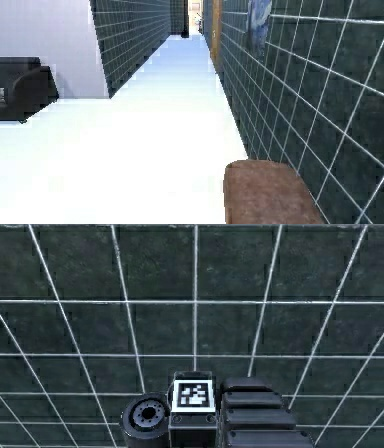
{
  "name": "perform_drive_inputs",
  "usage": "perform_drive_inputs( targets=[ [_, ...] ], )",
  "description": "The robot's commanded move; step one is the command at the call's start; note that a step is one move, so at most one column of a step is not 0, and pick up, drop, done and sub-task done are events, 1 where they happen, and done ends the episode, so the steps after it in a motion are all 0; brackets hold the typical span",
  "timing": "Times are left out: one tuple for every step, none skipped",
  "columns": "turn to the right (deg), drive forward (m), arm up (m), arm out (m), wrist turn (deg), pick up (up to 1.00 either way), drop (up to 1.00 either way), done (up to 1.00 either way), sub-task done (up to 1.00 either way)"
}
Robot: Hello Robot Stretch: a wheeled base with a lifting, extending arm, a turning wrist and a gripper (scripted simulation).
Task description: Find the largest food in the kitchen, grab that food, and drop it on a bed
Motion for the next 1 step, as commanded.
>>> perform_drive_inputs(
  targets=[
    [0.0, 1.0, 0.0, 0.0, 0.0, 0.0, 0.0, 0.0, 0.0]
  ],
)
